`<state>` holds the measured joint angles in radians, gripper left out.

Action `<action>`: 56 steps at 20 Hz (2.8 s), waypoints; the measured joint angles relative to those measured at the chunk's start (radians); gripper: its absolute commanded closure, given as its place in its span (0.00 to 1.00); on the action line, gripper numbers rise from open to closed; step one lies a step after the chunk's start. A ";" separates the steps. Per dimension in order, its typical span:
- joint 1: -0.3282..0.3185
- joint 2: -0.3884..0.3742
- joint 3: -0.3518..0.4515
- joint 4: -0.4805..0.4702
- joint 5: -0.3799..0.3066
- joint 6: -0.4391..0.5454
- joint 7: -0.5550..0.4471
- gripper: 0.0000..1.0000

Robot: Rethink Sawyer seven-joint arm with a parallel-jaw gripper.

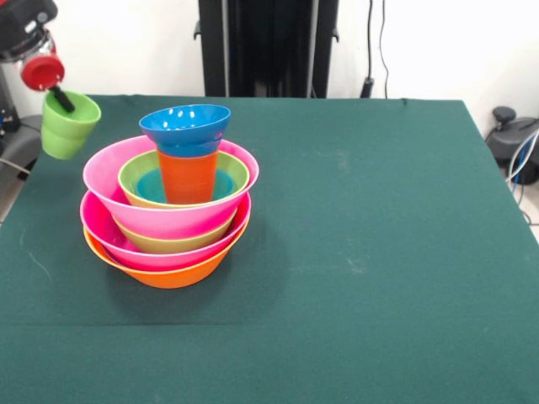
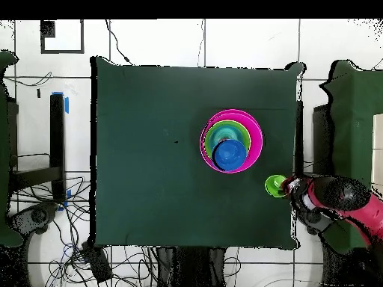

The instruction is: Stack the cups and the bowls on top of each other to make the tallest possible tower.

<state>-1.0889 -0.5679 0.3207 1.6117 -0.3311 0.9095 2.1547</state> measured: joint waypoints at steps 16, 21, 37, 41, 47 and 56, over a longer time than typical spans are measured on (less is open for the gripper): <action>-0.002 -0.258 0.004 0.098 0.007 0.199 0.000 1.00; -0.003 -0.296 0.014 0.111 0.033 0.230 0.000 1.00; -0.078 -0.290 0.181 0.176 0.281 0.241 0.000 1.00; -0.104 -0.256 0.239 0.198 0.329 0.241 0.000 1.00; -0.142 -0.206 0.325 0.248 0.386 0.241 0.000 1.00; -0.173 -0.107 0.432 0.277 0.402 0.241 0.000 1.00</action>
<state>-1.2614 -0.6751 0.7527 1.8884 0.0704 1.1503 2.1547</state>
